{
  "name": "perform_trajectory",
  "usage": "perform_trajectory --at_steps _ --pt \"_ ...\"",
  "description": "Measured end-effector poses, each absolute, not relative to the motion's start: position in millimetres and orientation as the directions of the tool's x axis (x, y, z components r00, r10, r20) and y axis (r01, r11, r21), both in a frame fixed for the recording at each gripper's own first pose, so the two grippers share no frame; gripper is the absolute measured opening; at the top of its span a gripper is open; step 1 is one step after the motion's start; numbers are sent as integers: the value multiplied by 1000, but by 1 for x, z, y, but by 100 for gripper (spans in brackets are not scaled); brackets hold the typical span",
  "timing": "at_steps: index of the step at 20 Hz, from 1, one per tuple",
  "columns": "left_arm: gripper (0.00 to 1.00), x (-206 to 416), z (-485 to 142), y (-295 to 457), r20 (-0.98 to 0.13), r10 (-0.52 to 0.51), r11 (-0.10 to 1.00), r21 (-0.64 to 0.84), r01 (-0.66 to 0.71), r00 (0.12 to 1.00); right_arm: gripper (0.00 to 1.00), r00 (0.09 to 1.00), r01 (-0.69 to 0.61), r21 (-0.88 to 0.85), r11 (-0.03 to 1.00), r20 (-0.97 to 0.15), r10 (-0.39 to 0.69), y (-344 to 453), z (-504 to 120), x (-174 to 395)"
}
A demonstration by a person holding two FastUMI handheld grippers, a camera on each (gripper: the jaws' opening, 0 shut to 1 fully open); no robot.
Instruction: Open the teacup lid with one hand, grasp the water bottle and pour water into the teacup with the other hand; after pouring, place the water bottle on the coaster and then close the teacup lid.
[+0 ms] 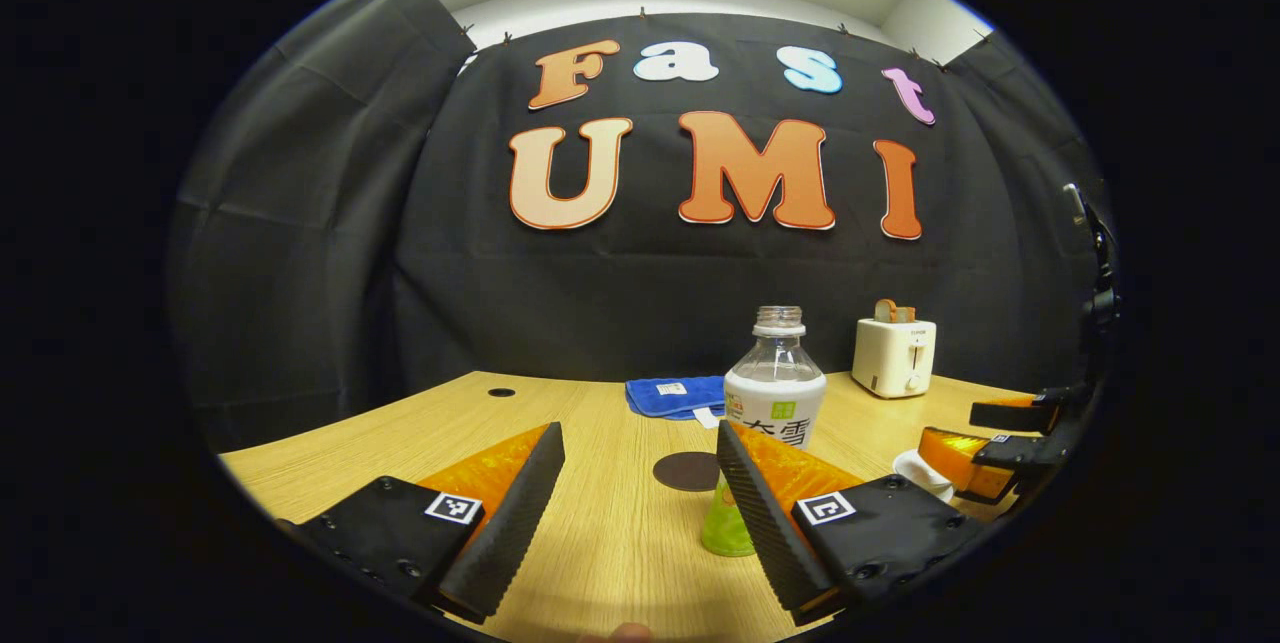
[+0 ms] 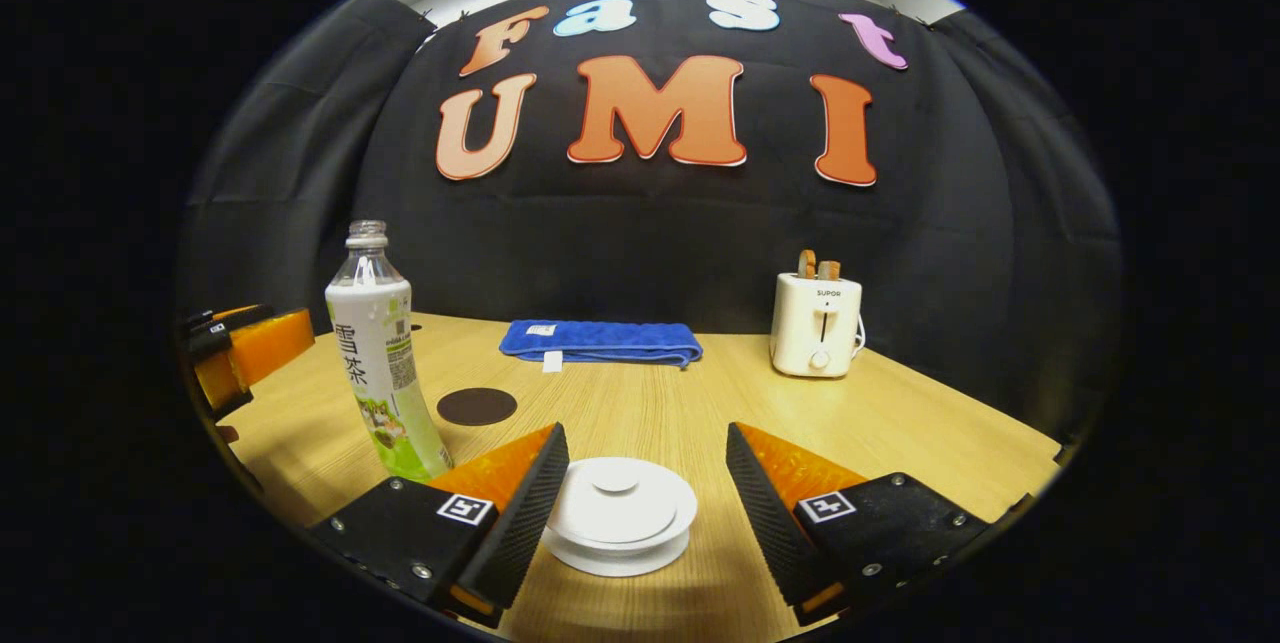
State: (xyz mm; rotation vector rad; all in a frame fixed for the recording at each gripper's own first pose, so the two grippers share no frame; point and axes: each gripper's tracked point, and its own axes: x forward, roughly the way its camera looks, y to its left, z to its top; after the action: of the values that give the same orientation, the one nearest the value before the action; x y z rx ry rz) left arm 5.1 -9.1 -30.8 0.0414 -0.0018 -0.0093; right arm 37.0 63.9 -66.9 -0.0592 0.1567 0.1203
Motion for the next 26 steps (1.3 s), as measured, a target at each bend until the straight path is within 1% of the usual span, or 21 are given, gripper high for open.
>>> perform_trajectory --at_steps 2,3,4,5,6,7,8,9,10,11,12,13,15,20,24,26 --pt "99 6 -34 -6 -5 -5 999 37 5 1000 88 976 -134 -44 990 -181 124 70 -72 41" --pt "99 7 -35 -5 -8 -2 999 34 2 1000 82 975 -137 -36 990 -180 128 72 -71 43" --pt "99 6 -36 -4 -12 0 1000 29 0 1000 78 975 -139 -34 990 -181 130 73 -72 44" --pt "99 7 -37 -2 -15 1 1000 24 -1 1000 72 974 -139 -33 990 -186 131 73 -73 45" --pt "99 7 -38 -1 -17 3 1000 22 -3 1000 69 973 -138 -33 990 -190 130 74 -75 47" --pt "99 7 -38 0 -17 6 1000 19 -6 1000 61 972 -137 -32 990 -195 128 74 -75 47" --pt "99 8 -38 1 -17 8 1000 18 -8 1000 55 972 -136 -31 990 -200 127 74 -76 48" --pt "99 8 -39 3 -17 8 1000 16 -8 1000 45 970 -137 -25 990 -205 129 74 -77 50" --pt "99 7 -38 2 -16 8 1000 15 -8 1000 38 970 -136 -22 990 -207 129 74 -77 50" --pt "99 8 -38 2 -16 8 1000 15 -8 1000 28 970 -139 -24 990 -206 131 76 -77 49" --pt "99 9 -38 2 -16 8 1000 15 -8 1000 23 970 -137 -29 990 -204 129 76 -77 50" --pt "99 8 -39 2 -17 8 1000 14 -8 1000 25 971 -136 -34 990 -203 126 76 -76 50" --pt "99 7 -40 0 -19 3 1000 12 -2 1000 20 973 -128 -30 991 -197 119 74 -76 50" --pt "99 4 -34 -5 -4 -6 1000 26 6 1000 19 979 -111 -17 994 -173 106 63 -66 46" --pt "99 2 -31 -20 4 -33 999 37 33 999 19 989 -73 -21 997 -129 70 38 -47 43" --pt "99 0 -24 -29 27 -61 998 28 60 998 19 993 -39 -32 999 -116 35 20 -43 43"
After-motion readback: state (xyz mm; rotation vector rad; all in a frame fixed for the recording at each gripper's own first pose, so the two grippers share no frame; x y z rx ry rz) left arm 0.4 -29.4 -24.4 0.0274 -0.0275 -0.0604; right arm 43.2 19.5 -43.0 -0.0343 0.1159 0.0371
